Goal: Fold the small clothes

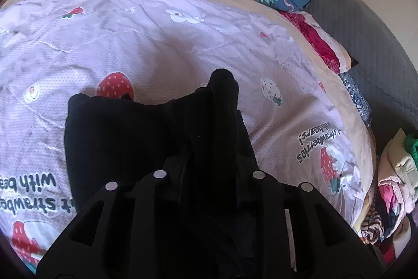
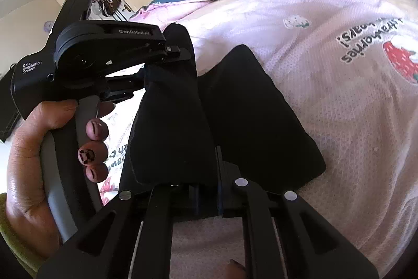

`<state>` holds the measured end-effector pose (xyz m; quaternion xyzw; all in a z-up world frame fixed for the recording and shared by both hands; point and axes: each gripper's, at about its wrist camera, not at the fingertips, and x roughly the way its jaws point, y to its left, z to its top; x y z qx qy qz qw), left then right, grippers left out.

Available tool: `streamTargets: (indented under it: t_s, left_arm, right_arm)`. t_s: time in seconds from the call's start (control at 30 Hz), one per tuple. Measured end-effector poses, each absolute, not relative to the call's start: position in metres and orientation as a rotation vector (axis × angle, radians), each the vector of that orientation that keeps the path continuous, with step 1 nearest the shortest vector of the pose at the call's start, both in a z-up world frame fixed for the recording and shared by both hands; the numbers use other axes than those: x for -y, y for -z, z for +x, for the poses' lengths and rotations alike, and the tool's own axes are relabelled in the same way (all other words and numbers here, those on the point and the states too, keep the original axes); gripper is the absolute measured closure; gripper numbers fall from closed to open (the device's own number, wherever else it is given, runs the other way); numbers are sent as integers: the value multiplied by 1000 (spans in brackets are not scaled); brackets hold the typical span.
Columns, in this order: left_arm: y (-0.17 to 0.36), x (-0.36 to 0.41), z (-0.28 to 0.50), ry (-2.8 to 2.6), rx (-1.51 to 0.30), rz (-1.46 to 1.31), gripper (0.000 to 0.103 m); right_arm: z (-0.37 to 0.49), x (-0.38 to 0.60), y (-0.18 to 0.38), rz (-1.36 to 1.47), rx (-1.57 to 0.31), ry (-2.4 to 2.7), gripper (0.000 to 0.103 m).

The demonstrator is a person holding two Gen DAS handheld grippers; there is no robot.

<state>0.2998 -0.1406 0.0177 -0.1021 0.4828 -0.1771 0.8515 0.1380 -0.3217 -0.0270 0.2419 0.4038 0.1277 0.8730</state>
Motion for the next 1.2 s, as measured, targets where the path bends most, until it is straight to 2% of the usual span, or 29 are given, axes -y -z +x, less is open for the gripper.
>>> streamTargets:
  t_s: [0.37,0.43,0.7,0.9,0.93,0.97,1.0,1.03,1.07,1.2]
  left_arm:
    - [-2,159,307,389,-1046,-185,66]
    - [0,162,308,393,-1051,-181,57]
    - [-5,157,309,410,-1028,-224,36]
    - [-24,142,299,414,-971,-258,32]
    - [-28,138,296,410,-959,-260,31]
    - [-31,133,292,403,-944,-258,31]
    - [-32,128,289,396,-933,-252,29]
    - [-33,121,283,385,-927,-233,29]
    - [-32,117,280,376,-922,-221,29]
    - [-24,95,260,320,-911,-160,29]
  right_arm:
    - [140,355,57,864,-945,-296,93]
    - [138,359,61,917,-955,-296,92]
    - [131,372,64,1011,-969,-291,89]
    - [128,378,60,1002,-967,-301,83]
    - [127,378,56,984,-960,-305,77]
    - [129,378,54,962,-954,-310,63]
    - [129,378,47,924,-937,-313,55]
    - [129,380,40,892,-914,-309,40]
    - [133,383,34,869,-893,-309,35]
    - [142,390,9,712,-846,-291,31]
